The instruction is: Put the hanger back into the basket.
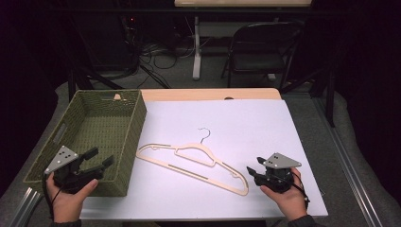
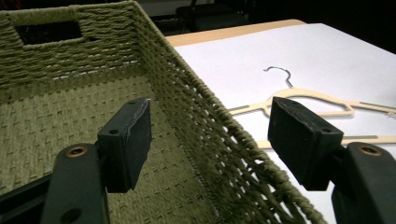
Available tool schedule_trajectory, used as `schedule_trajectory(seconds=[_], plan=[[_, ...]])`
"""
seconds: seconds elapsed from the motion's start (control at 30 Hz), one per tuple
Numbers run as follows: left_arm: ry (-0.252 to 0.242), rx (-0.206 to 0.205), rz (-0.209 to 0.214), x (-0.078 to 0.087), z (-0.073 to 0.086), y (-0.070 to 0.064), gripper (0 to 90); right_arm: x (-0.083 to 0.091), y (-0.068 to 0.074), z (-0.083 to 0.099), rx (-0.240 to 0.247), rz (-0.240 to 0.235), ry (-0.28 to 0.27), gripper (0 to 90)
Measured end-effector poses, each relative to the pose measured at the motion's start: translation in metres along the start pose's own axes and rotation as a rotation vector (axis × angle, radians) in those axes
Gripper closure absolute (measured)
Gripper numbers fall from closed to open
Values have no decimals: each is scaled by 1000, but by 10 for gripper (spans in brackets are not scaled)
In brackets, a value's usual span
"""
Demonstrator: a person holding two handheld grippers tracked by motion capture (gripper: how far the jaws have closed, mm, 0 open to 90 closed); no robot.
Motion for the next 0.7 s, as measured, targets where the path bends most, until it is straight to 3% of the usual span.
schedule_trajectory(seconds=[0.23, 0.4, 0.43, 0.53, 0.57, 0.7], plan=[[1, 1, 15, 0, -1, -3, 325, -4, -1, 2, 54, -25, 71, 503], [-1, 3, 14, 2, -2, -3, 325, -7, -4, -1, 60, -38, 130, 525], [-7, 7, 18, 3, -3, -4, 325, -9, -3, -6, 56, -65, 126, 541], [-9, 10, 18, 5, -4, -3, 325, -10, -2, -12, 63, -85, 126, 561], [-11, 14, 13, 6, -4, -3, 325, -11, 0, -20, 61, -115, 131, 561], [-10, 17, 14, 7, -4, -3, 325, -13, -4, -35, 62, -117, 144, 538]])
Point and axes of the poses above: each handheld gripper's, and its own axes: x roughly backward along the jaws, z roughly out of its underside, y roughly to its left, the point moved 5 cm from there along -x, roughly forward along the jaws, and after that the axes turned 5 degrees about x, right-handed, at the moved point
